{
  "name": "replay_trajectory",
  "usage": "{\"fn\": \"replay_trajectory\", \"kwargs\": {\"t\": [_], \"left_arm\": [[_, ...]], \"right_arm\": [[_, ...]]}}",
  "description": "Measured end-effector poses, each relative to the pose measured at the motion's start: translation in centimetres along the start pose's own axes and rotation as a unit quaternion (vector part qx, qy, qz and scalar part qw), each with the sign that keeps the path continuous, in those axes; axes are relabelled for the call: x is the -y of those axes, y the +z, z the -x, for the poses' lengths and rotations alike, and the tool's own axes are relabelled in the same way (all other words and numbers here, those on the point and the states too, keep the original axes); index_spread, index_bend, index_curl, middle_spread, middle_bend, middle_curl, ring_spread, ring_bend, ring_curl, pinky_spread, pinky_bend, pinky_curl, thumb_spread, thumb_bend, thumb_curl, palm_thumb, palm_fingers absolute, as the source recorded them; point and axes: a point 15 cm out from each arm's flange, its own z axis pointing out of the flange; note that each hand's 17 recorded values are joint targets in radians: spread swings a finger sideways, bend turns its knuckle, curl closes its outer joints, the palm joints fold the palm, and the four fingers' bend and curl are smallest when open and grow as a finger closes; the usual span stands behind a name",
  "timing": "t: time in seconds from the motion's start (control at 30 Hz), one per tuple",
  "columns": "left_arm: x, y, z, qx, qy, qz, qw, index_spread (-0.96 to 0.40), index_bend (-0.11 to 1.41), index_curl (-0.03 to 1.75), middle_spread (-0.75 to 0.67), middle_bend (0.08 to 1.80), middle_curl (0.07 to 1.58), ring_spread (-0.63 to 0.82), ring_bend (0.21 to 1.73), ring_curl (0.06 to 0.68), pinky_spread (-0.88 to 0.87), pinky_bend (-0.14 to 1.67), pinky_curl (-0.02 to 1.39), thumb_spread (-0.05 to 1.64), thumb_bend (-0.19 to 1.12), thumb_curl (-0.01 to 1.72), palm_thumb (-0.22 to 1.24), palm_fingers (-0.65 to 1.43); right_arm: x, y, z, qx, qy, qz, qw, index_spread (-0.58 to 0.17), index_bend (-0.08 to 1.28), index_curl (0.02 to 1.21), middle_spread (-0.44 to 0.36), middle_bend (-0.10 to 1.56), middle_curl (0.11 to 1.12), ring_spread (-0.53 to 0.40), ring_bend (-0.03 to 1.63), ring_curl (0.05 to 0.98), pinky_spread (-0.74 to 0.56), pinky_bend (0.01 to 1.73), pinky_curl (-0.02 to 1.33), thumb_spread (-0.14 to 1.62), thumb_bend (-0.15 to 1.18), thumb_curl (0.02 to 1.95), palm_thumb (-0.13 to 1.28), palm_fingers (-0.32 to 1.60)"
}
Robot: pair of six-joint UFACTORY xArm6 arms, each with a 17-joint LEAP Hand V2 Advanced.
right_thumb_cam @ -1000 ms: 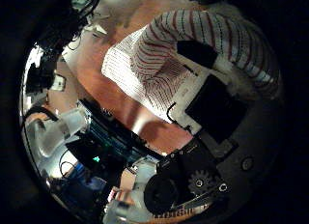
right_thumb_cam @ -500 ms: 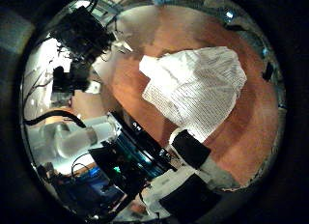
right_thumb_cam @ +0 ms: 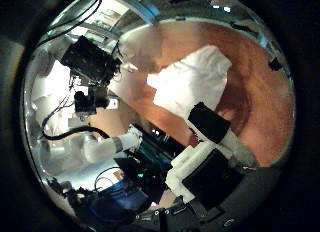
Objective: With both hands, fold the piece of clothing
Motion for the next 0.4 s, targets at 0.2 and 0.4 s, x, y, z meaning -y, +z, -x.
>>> {"fn": "replay_trajectory", "kwargs": {"t": [0.2,0.4], "left_arm": [[-1.5,-1.7,-1.8,0.023,-0.010,0.002,0.9997,-0.11,0.19,0.45,0.13,0.18,0.32,0.19,0.62,0.212,0.29,0.27,0.35,1.24,-0.02,0.31,0.19,0.27],[-2.9,-1.8,-2.8,0.037,-0.008,0.000,0.9993,-0.11,0.19,0.45,0.13,0.18,0.32,0.20,0.63,0.214,0.31,0.28,0.35,1.23,-0.01,0.31,0.20,0.26]], "right_arm": [[-2.3,-0.8,-1.8,-0.025,0.009,0.040,0.999,-0.440,0.23,0.41,-0.119,0.45,0.42,-0.119,0.90,0.323,0.14,0.75,0.46,1.29,-0.03,0.42,0.59,0.25],[-5.7,-0.5,-1.4,-0.015,0.013,0.104,0.994,-0.437,0.22,0.40,-0.102,0.43,0.40,-0.089,0.84,0.293,0.18,0.69,0.42,1.33,-0.02,0.38,0.53,0.27]]}}
